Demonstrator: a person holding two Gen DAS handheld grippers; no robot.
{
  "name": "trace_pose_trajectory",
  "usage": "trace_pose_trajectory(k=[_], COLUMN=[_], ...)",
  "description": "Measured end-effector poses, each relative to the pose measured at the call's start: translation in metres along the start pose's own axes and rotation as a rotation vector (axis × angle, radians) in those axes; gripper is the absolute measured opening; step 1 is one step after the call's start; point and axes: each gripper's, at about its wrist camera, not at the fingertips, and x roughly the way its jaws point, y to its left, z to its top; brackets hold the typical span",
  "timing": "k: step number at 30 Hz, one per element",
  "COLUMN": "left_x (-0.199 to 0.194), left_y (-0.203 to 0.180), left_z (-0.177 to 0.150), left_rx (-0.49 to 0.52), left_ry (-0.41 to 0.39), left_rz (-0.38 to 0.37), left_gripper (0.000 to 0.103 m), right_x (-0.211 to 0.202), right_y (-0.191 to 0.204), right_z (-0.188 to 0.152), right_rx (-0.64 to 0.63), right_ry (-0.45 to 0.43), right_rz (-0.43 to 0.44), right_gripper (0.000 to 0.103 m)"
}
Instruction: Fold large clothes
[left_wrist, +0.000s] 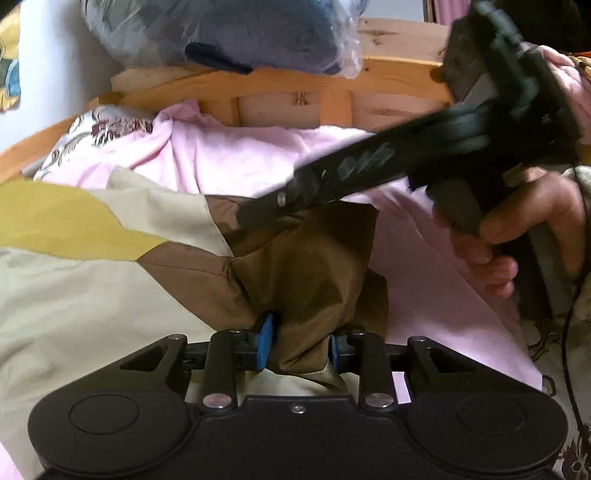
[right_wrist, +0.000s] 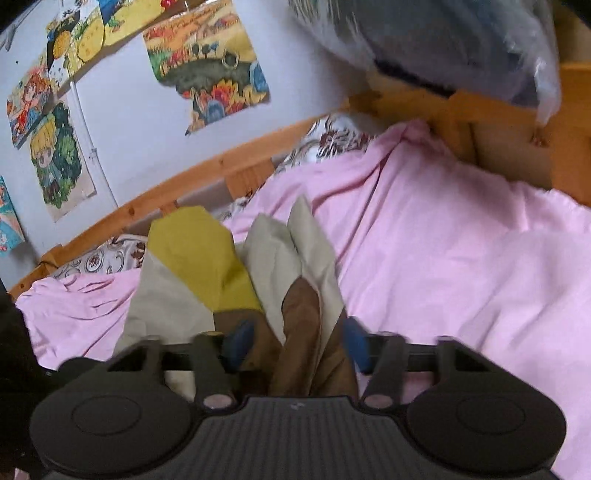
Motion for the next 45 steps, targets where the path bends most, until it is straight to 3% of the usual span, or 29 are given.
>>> trace_pose_trajectory(k=[1,3,6,10,12,13,16,19,23,34,37,39,43,45], left_x=[-0.004,-0.015,-0.039,-0.085,-0.107,-0.118,-0.143,-0.143,-0.13,-0.1,-0.098,-0.099,-0.101,-0.101], left_y=[0.002,0.006,0.012,0.024,0.028,0.032,0.048,0.067,0.082,0.071,0.07,0.069,0.072,0.072], left_z=[0.001,0.002,0.002,-0.005,-0.01,-0.013,-0.029,-0.046,-0.065,-0.076,-0.077,-0.077,-0.077,-0.077], left_rx=[-0.005,-0.042,-0.103,-0.274,-0.341,-0.381,-0.549,-0.666,-0.755,-0.631,-0.6,-0.584,-0.581,-0.577], left_ry=[-0.008,-0.027,-0.079,-0.195,-0.248,-0.275,-0.339,-0.286,-0.21,-0.084,-0.073,-0.072,-0.071,-0.07], left_rz=[-0.008,-0.02,-0.042,-0.063,-0.017,0.025,0.198,0.32,0.32,0.376,0.378,0.376,0.354,0.349], left_gripper=[0.035,0.037,0.045,0.058,0.061,0.067,0.077,0.076,0.076,0.081,0.083,0.084,0.084,0.084], right_x=[0.004,0.005,0.004,0.005,0.005,0.005,0.005,0.004,0.005,0.01,0.003,-0.004,0.0,0.01], right_y=[0.001,0.003,0.005,0.001,0.0,0.0,0.004,0.006,0.011,0.015,0.022,0.034,0.063,0.079], right_z=[-0.001,-0.004,-0.008,-0.015,-0.016,-0.016,-0.017,-0.017,-0.017,-0.018,-0.011,-0.004,0.034,0.056], right_rx=[0.0,-0.02,-0.046,-0.041,-0.024,-0.027,-0.042,-0.044,-0.08,-0.134,-0.169,-0.237,-0.294,-0.306], right_ry=[0.008,0.005,0.021,0.049,0.048,0.048,0.048,0.043,0.036,0.042,0.016,-0.023,-0.096,-0.108], right_rz=[-0.01,-0.039,-0.069,-0.105,-0.101,-0.103,-0.116,-0.123,-0.143,-0.173,-0.187,-0.229,-0.213,-0.152], right_gripper=[0.012,0.006,0.005,0.004,0.005,0.005,0.005,0.005,0.005,0.006,0.017,0.04,0.048,0.073])
